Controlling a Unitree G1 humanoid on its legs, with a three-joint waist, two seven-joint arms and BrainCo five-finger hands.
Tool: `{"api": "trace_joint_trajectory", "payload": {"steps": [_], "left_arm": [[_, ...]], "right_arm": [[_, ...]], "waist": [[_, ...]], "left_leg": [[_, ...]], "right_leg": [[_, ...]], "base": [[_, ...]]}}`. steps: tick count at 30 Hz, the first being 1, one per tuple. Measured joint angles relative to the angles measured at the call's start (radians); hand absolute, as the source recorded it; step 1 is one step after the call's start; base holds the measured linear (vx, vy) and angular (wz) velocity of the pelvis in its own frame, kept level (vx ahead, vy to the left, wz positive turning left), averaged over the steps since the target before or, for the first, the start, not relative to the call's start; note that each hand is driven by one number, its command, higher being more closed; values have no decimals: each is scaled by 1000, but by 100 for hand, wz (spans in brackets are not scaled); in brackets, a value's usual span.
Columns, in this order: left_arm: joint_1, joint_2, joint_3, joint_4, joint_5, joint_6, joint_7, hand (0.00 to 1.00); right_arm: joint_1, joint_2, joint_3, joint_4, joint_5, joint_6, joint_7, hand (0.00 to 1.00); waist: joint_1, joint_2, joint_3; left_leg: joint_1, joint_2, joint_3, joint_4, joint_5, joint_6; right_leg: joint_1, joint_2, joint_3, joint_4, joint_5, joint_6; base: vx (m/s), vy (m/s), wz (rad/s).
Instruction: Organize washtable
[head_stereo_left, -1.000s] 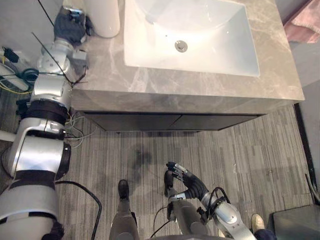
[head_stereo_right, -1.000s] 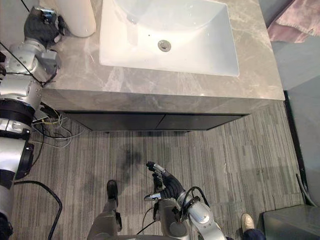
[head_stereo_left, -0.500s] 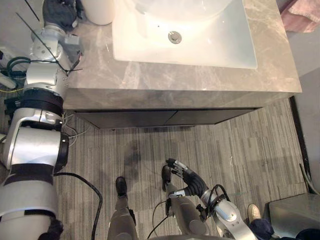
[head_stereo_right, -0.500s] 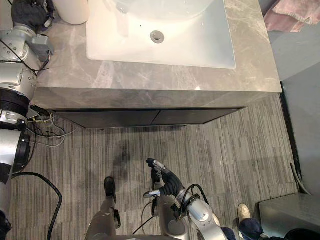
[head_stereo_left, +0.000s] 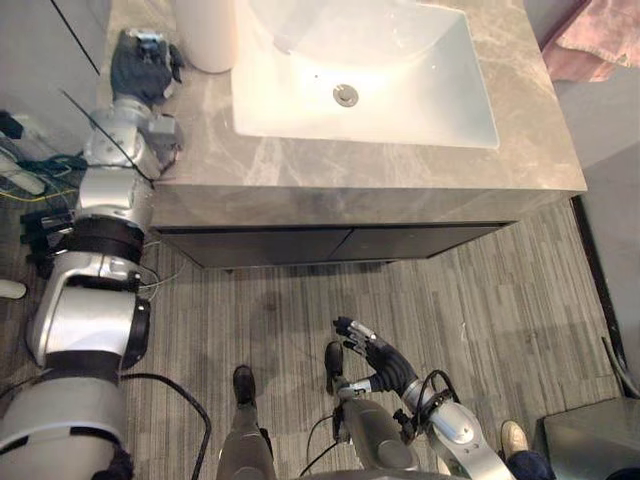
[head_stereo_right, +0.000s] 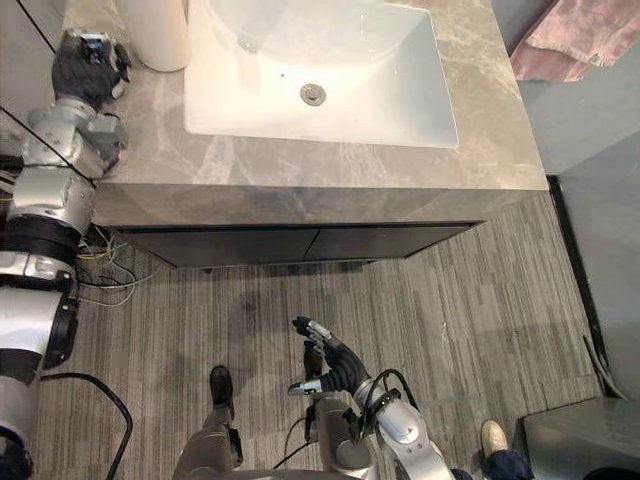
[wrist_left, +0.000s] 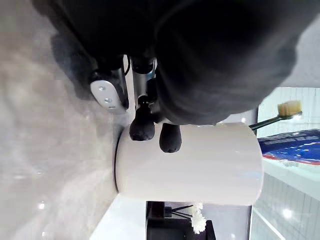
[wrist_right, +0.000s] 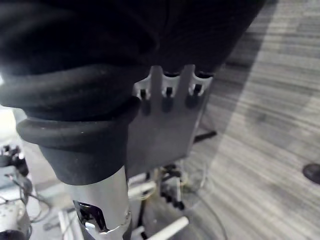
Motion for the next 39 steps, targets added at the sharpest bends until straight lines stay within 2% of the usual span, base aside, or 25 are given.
{"api": "trace_joint_trajectory", "payload": {"steps": [1, 3, 7, 8, 18, 24, 39], "left_arm": [[39, -21, 2, -25, 1, -1, 0, 100], [122, -56, 2, -66, 8, -1, -1, 100], [232, -110, -1, -106, 13, 1, -2, 100], [239, -117, -3, -107, 13, 2, -3, 100], [276, -159, -50, -139, 13, 37, -23, 100], [273, -173, -60, -135, 13, 44, -22, 100], [77, -176, -105, 7, 8, 70, -19, 100]], "right_arm": [[6, -1, -4, 2, 0, 0, 0, 0], [8, -5, -9, 7, 0, 0, 6, 0], [15, -11, -25, 26, -1, 1, 21, 0], [15, -11, -27, 33, -1, 1, 21, 0], [31, -17, -30, 46, -4, 5, 39, 0], [35, -17, -31, 46, -4, 5, 38, 0], [38, -15, -36, 45, -4, 6, 14, 0]], "waist": [[12, 11, -6], [14, 43, -28], [21, 80, -77], [22, 83, -80], [28, 84, -115], [13, 83, -128], [6, 82, -127]], "left_leg": [[8, -1, 0, 0, 0, 0], [19, -3, -14, -1, 0, 0], [31, -1, -28, -1, 4, 4], [34, -1, -31, -1, 4, 5], [47, -1, -40, -6, 5, 4], [47, -1, -35, -1, 5, 4], [5, -1, 12, -1, 5, 5]], "right_leg": [[9, 0, -1, 0, -2, 2], [27, 0, -18, 0, -10, 3], [48, -1, -33, 0, -23, 8], [52, -1, -37, 0, -24, 6], [70, -4, -49, 0, -28, 1], [66, -3, -43, 0, -27, 0], [-2, 1, 5, 0, -6, -5]], "base": [[0, 0, 0], [11, 3, 16], [24, -3, 12], [9, -5, 10], [-2, 0, 3], [2, 0, -2], [6, 3, -9]]}}
